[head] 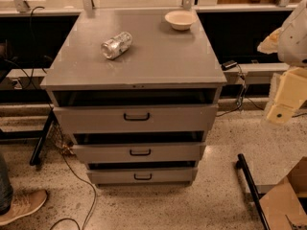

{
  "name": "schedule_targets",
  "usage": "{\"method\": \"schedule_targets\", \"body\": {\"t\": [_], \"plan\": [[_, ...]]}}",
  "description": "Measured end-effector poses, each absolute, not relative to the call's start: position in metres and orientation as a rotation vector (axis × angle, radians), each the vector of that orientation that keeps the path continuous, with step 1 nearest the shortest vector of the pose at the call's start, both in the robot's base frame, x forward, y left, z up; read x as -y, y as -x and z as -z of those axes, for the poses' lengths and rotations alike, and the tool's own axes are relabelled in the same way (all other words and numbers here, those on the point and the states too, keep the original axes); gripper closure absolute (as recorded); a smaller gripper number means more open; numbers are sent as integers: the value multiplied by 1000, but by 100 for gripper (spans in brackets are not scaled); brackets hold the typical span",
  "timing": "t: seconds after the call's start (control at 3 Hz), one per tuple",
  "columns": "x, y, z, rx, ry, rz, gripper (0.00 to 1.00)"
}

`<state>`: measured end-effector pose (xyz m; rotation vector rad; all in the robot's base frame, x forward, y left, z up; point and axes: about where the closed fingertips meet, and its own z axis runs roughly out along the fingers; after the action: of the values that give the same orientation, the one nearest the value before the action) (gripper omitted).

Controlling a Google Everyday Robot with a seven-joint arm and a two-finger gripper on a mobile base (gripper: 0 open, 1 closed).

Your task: Open middle drawer

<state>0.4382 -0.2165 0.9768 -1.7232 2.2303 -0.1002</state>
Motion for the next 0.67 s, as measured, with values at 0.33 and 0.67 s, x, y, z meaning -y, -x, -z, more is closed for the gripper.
{"method": "schedule_targets", "body": {"t": [0.33, 0.67], "plan": [[218, -439, -978, -2227, 1704, 96, 0], [212, -433, -939, -2248, 1755, 39, 0]]}}
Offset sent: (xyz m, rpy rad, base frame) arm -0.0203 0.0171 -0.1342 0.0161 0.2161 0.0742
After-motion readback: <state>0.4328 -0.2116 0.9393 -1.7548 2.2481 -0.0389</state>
